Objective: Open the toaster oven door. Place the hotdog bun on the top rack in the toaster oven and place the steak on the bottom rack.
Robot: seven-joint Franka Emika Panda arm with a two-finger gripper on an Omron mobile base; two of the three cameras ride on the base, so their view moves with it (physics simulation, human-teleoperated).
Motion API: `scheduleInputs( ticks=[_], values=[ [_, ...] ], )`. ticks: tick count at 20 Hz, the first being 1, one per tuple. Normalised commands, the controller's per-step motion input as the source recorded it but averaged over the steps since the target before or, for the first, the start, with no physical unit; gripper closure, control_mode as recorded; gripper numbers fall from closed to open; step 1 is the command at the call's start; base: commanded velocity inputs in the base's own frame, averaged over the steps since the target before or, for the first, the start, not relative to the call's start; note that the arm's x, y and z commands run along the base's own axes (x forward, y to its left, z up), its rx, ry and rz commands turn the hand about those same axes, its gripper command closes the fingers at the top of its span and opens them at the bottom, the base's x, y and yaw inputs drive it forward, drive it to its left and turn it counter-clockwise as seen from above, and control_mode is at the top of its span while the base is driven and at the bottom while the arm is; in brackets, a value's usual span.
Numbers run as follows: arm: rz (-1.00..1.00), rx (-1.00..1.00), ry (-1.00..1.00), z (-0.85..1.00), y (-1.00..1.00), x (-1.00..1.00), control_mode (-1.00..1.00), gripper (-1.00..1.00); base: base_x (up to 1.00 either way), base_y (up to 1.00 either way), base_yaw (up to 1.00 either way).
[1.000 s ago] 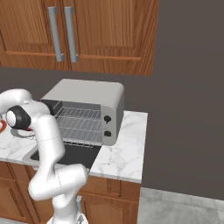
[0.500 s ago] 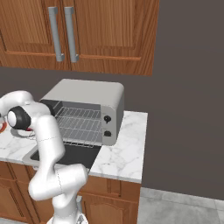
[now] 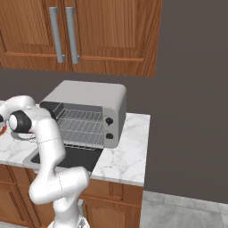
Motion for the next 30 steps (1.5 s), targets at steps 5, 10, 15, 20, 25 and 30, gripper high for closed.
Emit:
scheduleInputs(
  ticks=[5, 10, 15, 20, 25, 30],
  values=[
    [0.0, 0.0, 0.0, 0.0, 0.24, 0.0, -1.0, 1.0, 0.0, 0.0, 0.0],
    [-0.03, 0.0, 0.0, 0.0, 0.02, 0.0, -1.0, 1.0, 0.0, 0.0, 0.0],
    [-0.01, 0.0, 0.0, 0.07, -0.15, -0.08, -1.0, 1.0, 0.0, 0.0, 0.0],
    [0.01, 0.0, 0.01, 0.48, -0.37, -0.37, -1.0, 1.0, 0.0, 0.0, 0.0],
    [0.05, 0.0, -0.04, 0.67, -0.46, -0.47, -1.0, 1.0, 0.0, 0.0, 0.0],
    [0.1, 0.0, -0.16, 0.64, -0.88, -0.36, -1.0, 1.0, 0.0, 0.0, 0.0]
  ],
)
